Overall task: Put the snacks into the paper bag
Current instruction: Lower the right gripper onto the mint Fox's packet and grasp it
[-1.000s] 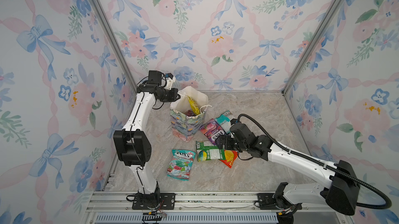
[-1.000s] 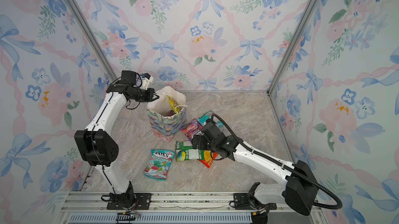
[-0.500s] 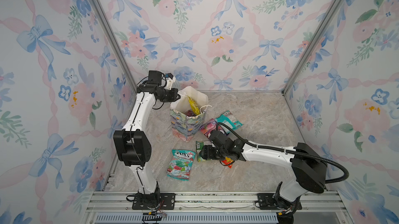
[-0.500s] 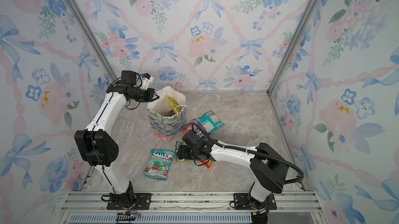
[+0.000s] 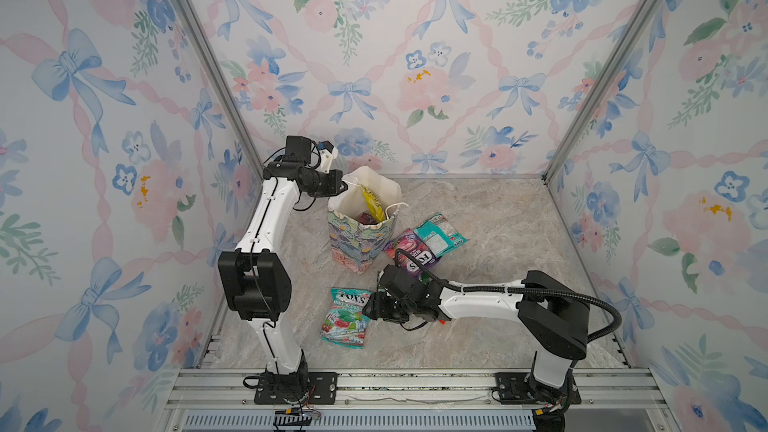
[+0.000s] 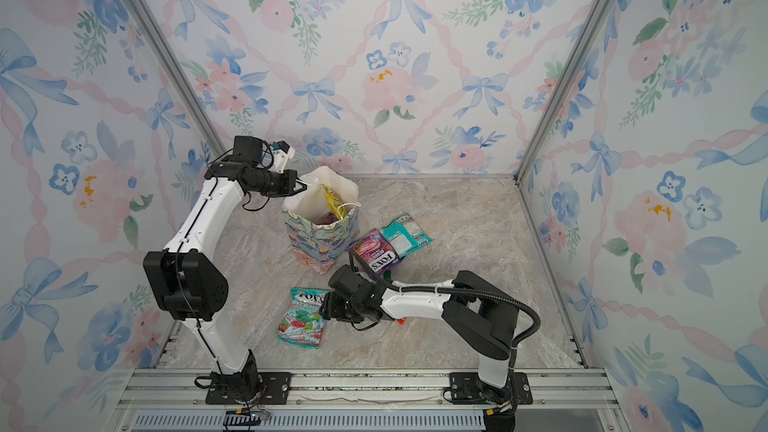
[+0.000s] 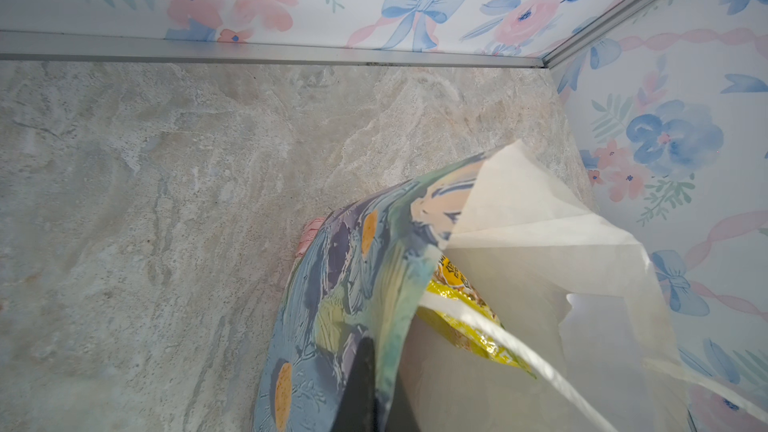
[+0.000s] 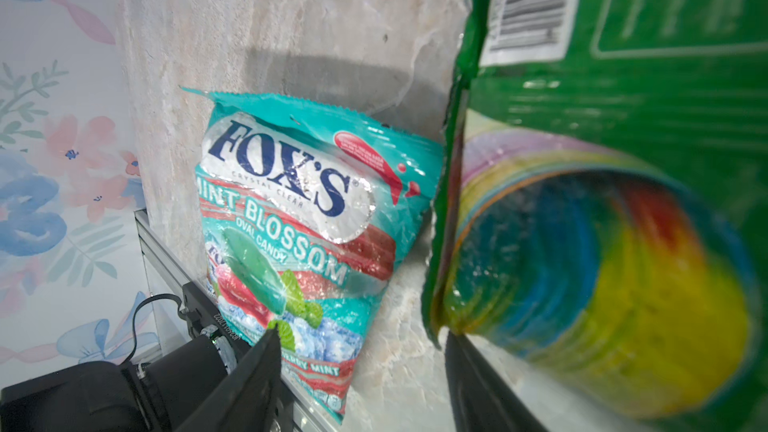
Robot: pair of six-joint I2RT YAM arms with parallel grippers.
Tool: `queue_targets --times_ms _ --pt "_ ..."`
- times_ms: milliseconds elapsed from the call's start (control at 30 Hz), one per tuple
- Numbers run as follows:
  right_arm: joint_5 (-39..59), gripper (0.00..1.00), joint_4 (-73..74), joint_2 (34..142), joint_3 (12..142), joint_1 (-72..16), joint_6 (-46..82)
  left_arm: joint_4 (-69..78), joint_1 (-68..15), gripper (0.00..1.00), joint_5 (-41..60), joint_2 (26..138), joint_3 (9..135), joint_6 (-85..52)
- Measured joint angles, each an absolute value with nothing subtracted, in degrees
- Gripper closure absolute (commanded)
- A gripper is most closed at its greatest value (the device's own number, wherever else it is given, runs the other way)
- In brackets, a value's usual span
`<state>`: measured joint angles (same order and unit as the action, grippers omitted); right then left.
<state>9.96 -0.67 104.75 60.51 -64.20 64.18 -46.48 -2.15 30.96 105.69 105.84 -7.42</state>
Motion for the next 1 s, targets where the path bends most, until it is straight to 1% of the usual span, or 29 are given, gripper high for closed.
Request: queue_targets --times_ms 467,533,600,700,900,1000 --pt "10.7 0.37 5.8 109.2 60.9 -64.7 69.3 -46.5 -2.2 1.00 31.0 105.7 105.8 -7.6" --pt "10.9 0.39 7.2 109.9 61.2 -64.7 69.9 -46.5 -2.2 1.00 31.0 105.7 105.8 -7.6" --pt "11.0 0.42 8.3 110.5 61.3 -64.7 70.5 -46.5 -2.2 1.00 31.0 105.7 105.8 -7.6" --pt "11.4 0.51 9.3 111.4 61.6 -64.7 71.3 -46.5 -2.2 1.00 31.0 105.7 105.8 -7.6" --pt "11.4 0.80 10.8 112.2 61.8 -64.7 72.6 -46.5 -2.2 1.00 31.0 105.7 105.8 -7.6" --pt "11.3 0.92 11.7 112.2 61.8 -64.7 72.7 -46.5 -2.2 1.00 31.0 105.7 105.8 -7.6"
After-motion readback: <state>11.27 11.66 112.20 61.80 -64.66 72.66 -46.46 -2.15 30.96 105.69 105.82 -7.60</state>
